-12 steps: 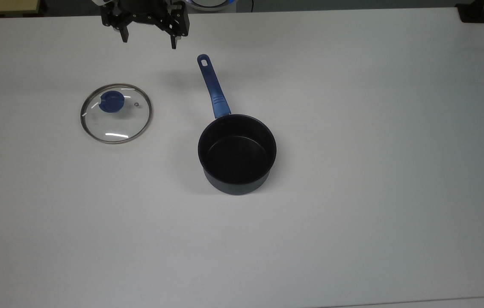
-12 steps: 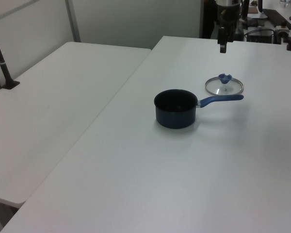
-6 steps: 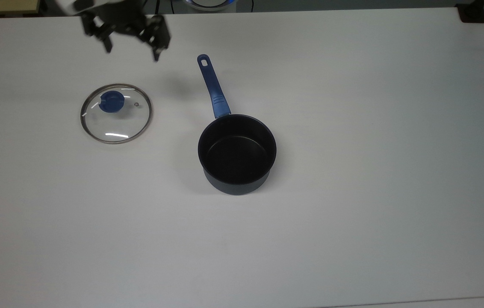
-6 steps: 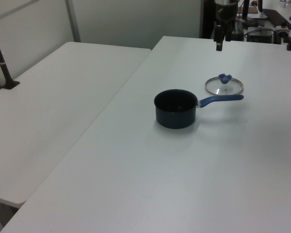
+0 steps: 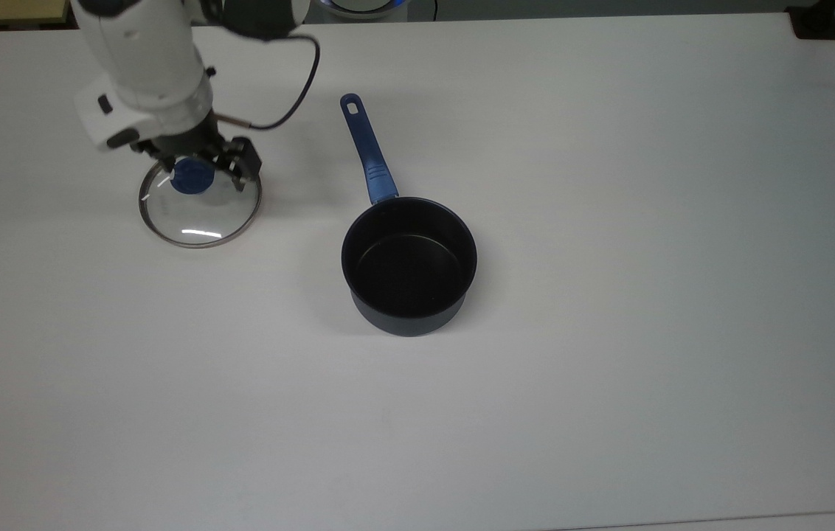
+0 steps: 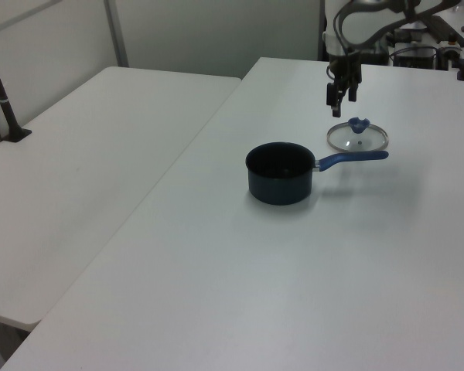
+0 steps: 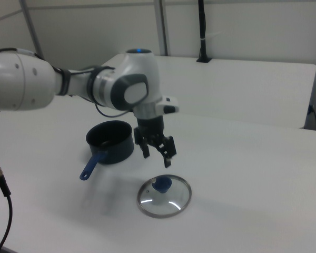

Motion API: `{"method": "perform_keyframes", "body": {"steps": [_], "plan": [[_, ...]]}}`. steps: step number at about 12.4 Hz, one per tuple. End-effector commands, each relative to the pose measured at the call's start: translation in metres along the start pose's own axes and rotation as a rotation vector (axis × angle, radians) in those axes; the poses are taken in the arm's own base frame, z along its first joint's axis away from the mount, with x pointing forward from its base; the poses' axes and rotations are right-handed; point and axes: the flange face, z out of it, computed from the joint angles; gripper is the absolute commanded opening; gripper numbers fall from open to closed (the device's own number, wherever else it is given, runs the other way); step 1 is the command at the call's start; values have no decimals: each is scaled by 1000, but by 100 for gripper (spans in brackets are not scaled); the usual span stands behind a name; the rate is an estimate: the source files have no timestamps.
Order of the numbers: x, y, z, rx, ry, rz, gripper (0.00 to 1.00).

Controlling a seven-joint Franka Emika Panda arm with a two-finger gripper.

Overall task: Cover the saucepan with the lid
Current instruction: 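Close the gripper on the blue knob of the glass lid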

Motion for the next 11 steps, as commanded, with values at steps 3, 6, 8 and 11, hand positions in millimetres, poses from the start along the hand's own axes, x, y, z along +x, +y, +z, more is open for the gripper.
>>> {"method": "perform_keyframes", "body": {"steps": [3,6,8,11], "plan": [[-9,31,40,-5,-37,-134,100],[-17,29,57,-20,-64,-164,97],[-15,28,57,-22,-45,-165,84],[-14,27,56,-24,-38,-168,54]]}}
